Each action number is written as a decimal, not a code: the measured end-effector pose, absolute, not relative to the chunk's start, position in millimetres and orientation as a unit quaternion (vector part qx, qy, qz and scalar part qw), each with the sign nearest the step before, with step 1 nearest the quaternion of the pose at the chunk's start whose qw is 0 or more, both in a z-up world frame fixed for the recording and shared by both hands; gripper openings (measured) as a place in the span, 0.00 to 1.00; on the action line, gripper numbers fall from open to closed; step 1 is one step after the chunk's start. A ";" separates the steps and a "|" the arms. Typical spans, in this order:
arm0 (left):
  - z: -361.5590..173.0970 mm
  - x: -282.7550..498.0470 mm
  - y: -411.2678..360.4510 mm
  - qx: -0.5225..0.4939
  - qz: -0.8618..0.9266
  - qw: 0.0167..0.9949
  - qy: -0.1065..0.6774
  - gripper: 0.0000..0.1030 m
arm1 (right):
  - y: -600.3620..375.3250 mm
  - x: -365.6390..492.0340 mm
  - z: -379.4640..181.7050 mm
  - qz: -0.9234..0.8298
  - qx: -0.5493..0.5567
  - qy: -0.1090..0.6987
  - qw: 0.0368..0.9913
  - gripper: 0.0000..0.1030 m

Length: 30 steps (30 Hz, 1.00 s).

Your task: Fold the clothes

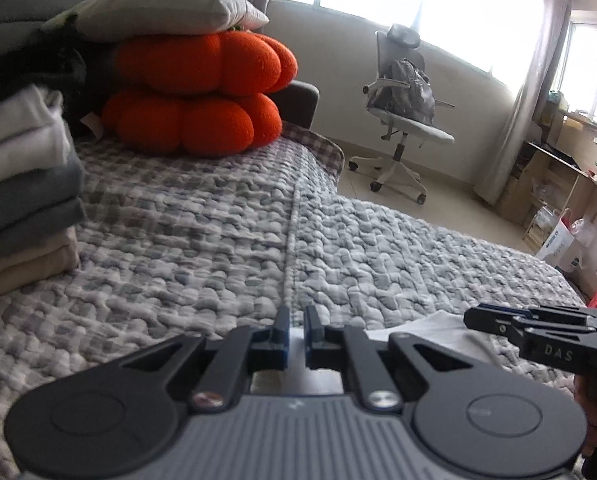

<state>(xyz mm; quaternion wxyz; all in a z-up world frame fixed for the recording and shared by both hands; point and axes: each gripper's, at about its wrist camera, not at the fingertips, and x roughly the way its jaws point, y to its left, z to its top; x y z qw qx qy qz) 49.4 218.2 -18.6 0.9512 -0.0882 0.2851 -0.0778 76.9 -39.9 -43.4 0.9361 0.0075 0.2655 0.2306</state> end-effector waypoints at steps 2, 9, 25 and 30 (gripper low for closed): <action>-11.7 42.8 220.6 -0.082 -0.084 0.950 0.288 0.07 | -39.2 70.3 -37.5 0.243 -0.002 0.266 0.933 0.19; 1.3 12.0 235.9 -0.092 -0.096 0.938 0.319 0.08 | -26.6 39.7 -23.9 0.293 -0.044 0.280 0.913 0.19; -18.4 -37.7 250.0 -0.148 -0.114 0.896 0.402 0.39 | -20.3 -1.9 -14.8 0.321 -0.068 0.313 0.891 0.22; -29.8 -36.9 254.0 -0.184 -0.123 0.880 0.421 0.33 | -21.7 -6.6 -16.0 0.319 -0.070 0.319 0.890 0.24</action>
